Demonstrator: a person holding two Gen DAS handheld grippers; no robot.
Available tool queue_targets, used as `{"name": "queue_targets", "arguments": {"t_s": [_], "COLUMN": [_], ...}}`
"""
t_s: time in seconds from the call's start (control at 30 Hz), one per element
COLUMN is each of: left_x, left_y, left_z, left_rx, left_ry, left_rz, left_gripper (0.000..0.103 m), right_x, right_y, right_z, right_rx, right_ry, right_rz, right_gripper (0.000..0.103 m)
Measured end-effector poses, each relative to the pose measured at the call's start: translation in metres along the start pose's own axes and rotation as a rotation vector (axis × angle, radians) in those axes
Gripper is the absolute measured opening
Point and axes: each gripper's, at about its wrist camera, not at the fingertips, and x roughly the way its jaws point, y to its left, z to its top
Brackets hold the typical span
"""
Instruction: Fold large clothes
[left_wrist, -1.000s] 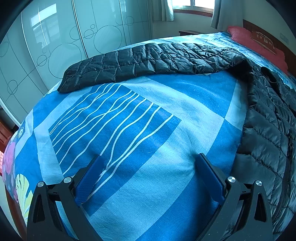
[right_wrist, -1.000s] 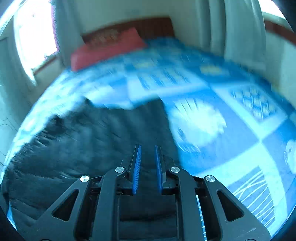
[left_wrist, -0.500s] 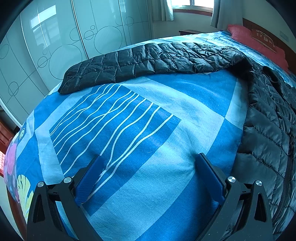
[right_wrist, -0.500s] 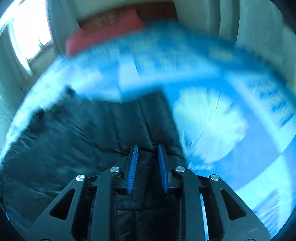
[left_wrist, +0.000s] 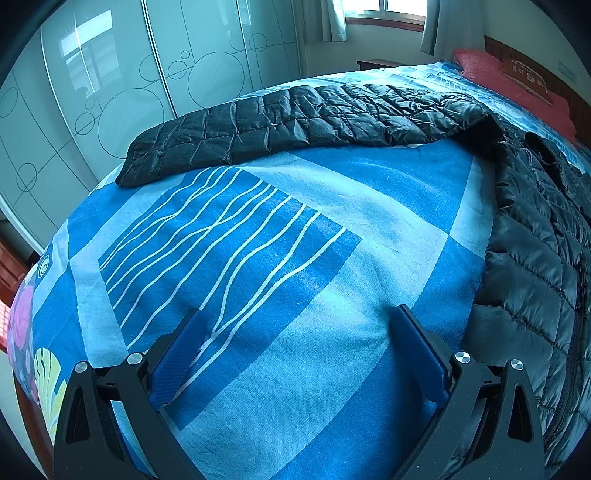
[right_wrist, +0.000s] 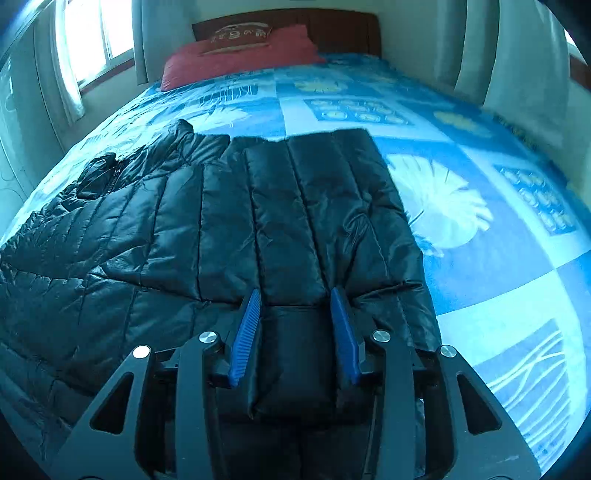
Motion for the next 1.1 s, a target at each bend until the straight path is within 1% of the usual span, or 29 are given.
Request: {"name": "queue_targets", "arguments": {"t_s": [0.03, 0.07, 0.13, 0.17, 0.2, 0.33, 0.43, 0.6, 0.77, 0.93, 1.0, 1.1], "left_x": [0.000, 0.000, 0.000, 0.000, 0.000, 0.000, -0.001, -0.001, -0.004, -0.007, -0.001, 0.012], "left_y": [0.000, 0.001, 0.000, 0.001, 0.000, 0.000, 0.001, 0.002, 0.010, 0.029, 0.038, 0.055], "left_z": [0.000, 0.000, -0.001, -0.001, -0.001, -0.001, -0.002, -0.001, 0.001, 0.007, 0.016, 0.033], "left_rx": [-0.002, -0.003, -0.001, 0.001, 0.001, -0.001, -0.003, -0.005, -0.006, -0.051, -0.074, -0.127], "left_ry": [0.000, -0.001, -0.003, -0.004, -0.004, -0.003, 0.000, 0.011, 0.018, -0.016, -0.019, -0.036], "left_rz": [-0.003, -0.004, -0.001, 0.001, 0.000, -0.002, -0.009, -0.022, -0.076, -0.190, -0.205, -0.192], "left_gripper": [0.099, 0.099, 0.099, 0.099, 0.099, 0.099, 0.099, 0.099, 0.099, 0.099, 0.099, 0.099], "right_x": [-0.012, -0.023, -0.038, -0.042, -0.041, -0.016, -0.011, -0.010, -0.010, -0.012, -0.012, -0.012], "right_y": [0.002, 0.007, 0.015, 0.020, 0.023, 0.025, 0.026, 0.021, 0.024, 0.024, 0.023, 0.023], "right_z": [0.000, -0.004, -0.011, -0.016, -0.020, -0.029, -0.033, -0.038, -0.041, -0.042, -0.042, -0.042], "right_rx": [0.017, 0.018, -0.014, -0.035, -0.045, -0.044, -0.052, -0.038, -0.054, -0.055, -0.055, -0.054], "right_ry": [-0.009, -0.027, -0.063, -0.076, -0.074, -0.017, -0.018, -0.030, -0.037, -0.044, -0.043, -0.042], "right_rz": [0.051, 0.077, 0.067, 0.060, 0.063, 0.066, 0.061, 0.076, 0.056, 0.057, 0.057, 0.058], "right_gripper": [0.041, 0.041, 0.048, 0.048, 0.048, 0.050, 0.052, 0.052, 0.052, 0.053, 0.053, 0.053]}}
